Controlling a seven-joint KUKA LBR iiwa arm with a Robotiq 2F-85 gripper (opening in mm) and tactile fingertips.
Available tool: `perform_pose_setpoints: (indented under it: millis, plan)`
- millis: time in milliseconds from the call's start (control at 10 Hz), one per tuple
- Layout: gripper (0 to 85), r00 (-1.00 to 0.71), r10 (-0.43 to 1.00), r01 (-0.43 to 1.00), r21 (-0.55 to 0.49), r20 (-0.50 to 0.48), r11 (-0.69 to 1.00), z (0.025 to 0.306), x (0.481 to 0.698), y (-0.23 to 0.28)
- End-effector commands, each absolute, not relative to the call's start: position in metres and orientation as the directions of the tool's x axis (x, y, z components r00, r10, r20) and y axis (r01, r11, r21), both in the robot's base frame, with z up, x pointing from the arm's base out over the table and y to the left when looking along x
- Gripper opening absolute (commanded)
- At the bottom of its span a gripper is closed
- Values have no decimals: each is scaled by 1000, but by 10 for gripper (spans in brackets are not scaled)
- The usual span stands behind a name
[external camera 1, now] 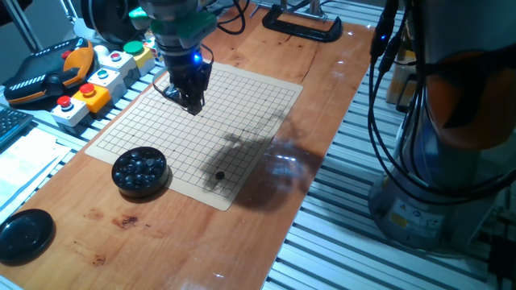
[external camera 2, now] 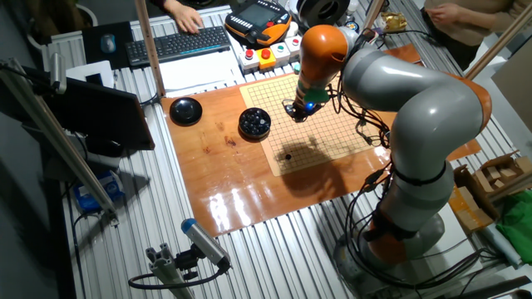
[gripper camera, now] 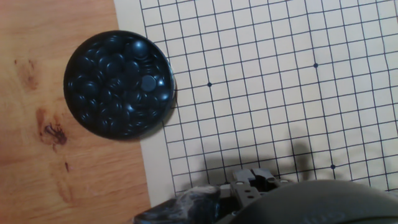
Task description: Play the first move as black on the 3-4 point in the upper right corner of the Go board
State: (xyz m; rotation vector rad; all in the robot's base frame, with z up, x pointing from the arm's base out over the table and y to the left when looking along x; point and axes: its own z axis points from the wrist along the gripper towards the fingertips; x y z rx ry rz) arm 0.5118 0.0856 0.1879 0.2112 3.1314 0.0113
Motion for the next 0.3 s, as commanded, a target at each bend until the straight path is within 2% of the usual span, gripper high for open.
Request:
perform_pose_setpoints:
  millis: [0, 200]
  plan:
    - [7, -991, 133, 132, 8, -2, 991, 187, 513, 86]
    - [7, -991, 131, 131, 2, -6, 991, 186, 514, 85]
